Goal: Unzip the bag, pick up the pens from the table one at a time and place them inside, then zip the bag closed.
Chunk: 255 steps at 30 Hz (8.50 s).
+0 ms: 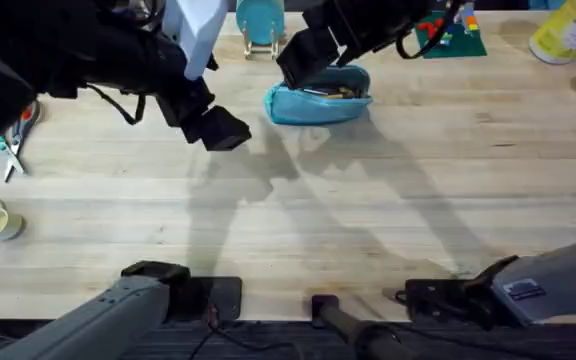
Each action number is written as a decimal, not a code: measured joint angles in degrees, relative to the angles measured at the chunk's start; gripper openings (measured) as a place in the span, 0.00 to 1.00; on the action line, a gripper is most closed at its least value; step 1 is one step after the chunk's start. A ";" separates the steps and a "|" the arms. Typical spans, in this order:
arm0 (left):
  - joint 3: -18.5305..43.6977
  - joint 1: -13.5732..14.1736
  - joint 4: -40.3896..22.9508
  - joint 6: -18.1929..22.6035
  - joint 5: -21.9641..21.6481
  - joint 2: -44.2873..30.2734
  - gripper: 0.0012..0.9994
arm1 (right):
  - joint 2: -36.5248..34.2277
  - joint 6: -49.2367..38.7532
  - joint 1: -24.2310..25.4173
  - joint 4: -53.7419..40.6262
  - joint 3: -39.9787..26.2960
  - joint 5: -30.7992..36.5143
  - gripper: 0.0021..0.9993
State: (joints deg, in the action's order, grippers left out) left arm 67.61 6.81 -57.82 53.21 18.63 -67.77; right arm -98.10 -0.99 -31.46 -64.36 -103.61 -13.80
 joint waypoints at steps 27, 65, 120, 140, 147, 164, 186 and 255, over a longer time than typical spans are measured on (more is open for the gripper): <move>0.00 0.00 0.19 0.01 0.01 0.00 0.99 | 0.00 -0.02 1.75 0.48 0.00 -0.01 1.00; -0.02 -22.82 -2.81 37.53 28.17 -25.66 0.99 | 0.00 30.49 -5.19 2.01 0.00 5.60 1.00; -0.04 -22.82 0.66 38.16 28.33 -28.61 0.99 | -2.58 75.79 -26.12 20.82 12.35 41.46 1.00; -0.04 -22.82 0.66 38.16 28.33 -28.61 0.99 | -14.32 70.96 -24.13 35.45 12.44 41.57 1.00; -0.04 -22.82 0.66 38.16 28.33 -28.61 0.99 | -17.35 67.28 -23.89 38.71 12.44 42.60 1.00; -0.04 -22.82 0.66 38.16 28.33 -28.61 0.99 | -18.89 65.17 -20.79 39.06 12.44 45.82 0.95; -0.04 -22.82 0.66 38.16 28.33 -28.61 0.99 | -20.41 64.87 -19.93 36.32 12.44 46.60 0.43; -0.07 -22.80 9.56 38.36 46.73 -37.40 0.99 | -12.66 60.70 -19.63 34.80 12.44 45.70 0.03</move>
State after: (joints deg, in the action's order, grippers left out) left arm 67.55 -15.99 -48.26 91.57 65.36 -105.16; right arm -110.76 59.70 -51.09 -29.56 -91.18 31.90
